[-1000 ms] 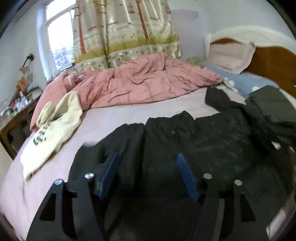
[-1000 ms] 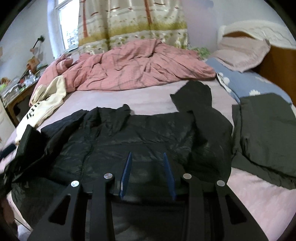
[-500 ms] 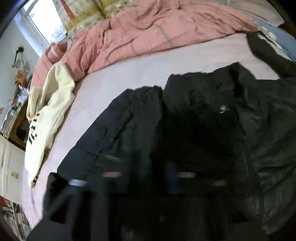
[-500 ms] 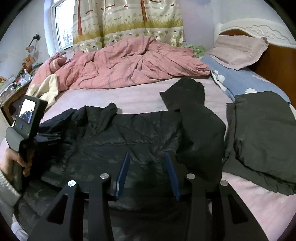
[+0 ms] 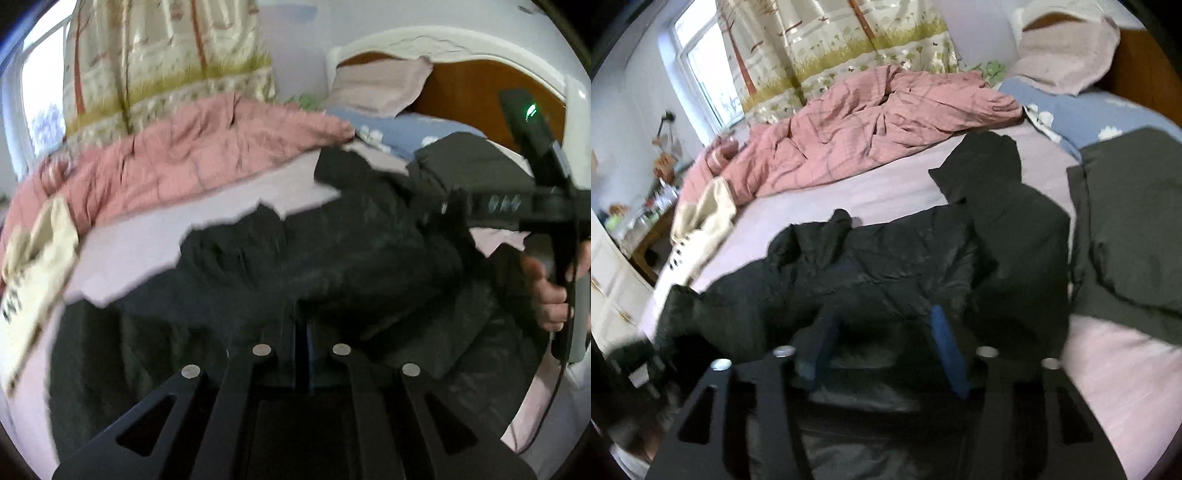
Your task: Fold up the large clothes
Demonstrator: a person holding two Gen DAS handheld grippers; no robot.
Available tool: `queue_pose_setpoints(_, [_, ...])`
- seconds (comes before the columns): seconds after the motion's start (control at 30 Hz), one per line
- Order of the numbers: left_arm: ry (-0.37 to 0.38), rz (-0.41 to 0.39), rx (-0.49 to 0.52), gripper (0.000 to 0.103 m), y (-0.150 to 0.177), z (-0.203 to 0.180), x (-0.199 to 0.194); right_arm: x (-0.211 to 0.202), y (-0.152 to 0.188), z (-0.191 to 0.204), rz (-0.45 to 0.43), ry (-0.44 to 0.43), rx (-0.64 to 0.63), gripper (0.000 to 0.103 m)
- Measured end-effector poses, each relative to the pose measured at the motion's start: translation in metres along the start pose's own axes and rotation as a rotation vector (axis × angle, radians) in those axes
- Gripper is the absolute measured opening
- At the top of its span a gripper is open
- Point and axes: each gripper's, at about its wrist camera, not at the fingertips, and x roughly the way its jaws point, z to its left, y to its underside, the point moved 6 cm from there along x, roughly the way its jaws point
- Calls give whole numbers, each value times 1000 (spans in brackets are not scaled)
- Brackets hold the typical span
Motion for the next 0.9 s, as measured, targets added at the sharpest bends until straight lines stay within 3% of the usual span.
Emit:
queue_pose_setpoints(0.1, [-66, -5, -41, 18, 19, 6, 1, 7, 5, 6, 38, 7, -35, 69])
queue_pose_setpoints(0.17, [-46, -70, -114, 38, 28, 10, -14, 18, 16, 16, 126, -4, -120, 69])
queue_pose_setpoints(0.2, [-28, -86, -133, 56, 32, 8, -22, 24, 21, 18, 163, -2, -151, 69])
queue_pose_setpoints(0.23, [-37, -101, -130, 63, 33, 11, -28, 29, 26, 19, 189, 1, -165, 69])
queue_pose_setpoints(0.3, [-95, -119, -102, 64, 30, 16, -39, 40, 35, 22, 263, -19, -169, 69])
queue_pose_setpoints(0.37, [-142, -157, -137, 71, 25, 31, -53, 50, 44, 22, 329, -43, -153, 69])
queue_pose_setpoints(0.47, [-239, -211, -220, 72, 24, 69, -70, 63, 55, 24, 367, 9, -186, 69])
queue_pose_setpoints(0.5, [-275, -209, -234, 72, 26, 82, -71, 65, 55, 26, 346, 36, -209, 66])
queue_pose_setpoints(0.53, [-316, -194, -253, 73, 30, 97, -72, 63, 53, 27, 311, 62, -227, 37])
queue_pose_setpoints(0.57, [-358, -169, -273, 74, 36, 112, -71, 60, 48, 27, 271, 94, -246, 17])
queue_pose_setpoints(0.6, [-407, -119, -308, 75, 44, 131, -65, 54, 38, 28, 183, 159, -283, 9])
queue_pose_setpoints(0.67, [-435, -44, -402, 75, 63, 166, -52, 40, 19, 29, 6, 316, -372, 9])
queue_pose_setpoints(0.73, [-403, -19, -504, 74, 81, 195, -43, 29, 3, 30, -116, 490, -433, 9])
queue_pose_setpoints(0.8, [-348, 36, -553, 74, 94, 209, -30, 24, -9, 28, -171, 576, -449, 12])
queue_pose_setpoints(0.87, [-372, 122, -550, 74, 103, 215, -17, 36, -10, 19, -104, 594, -438, 34])
queue_pose_setpoints(0.9, [-403, 165, -538, 73, 106, 216, -9, 43, -8, 11, -68, 622, -420, 52])
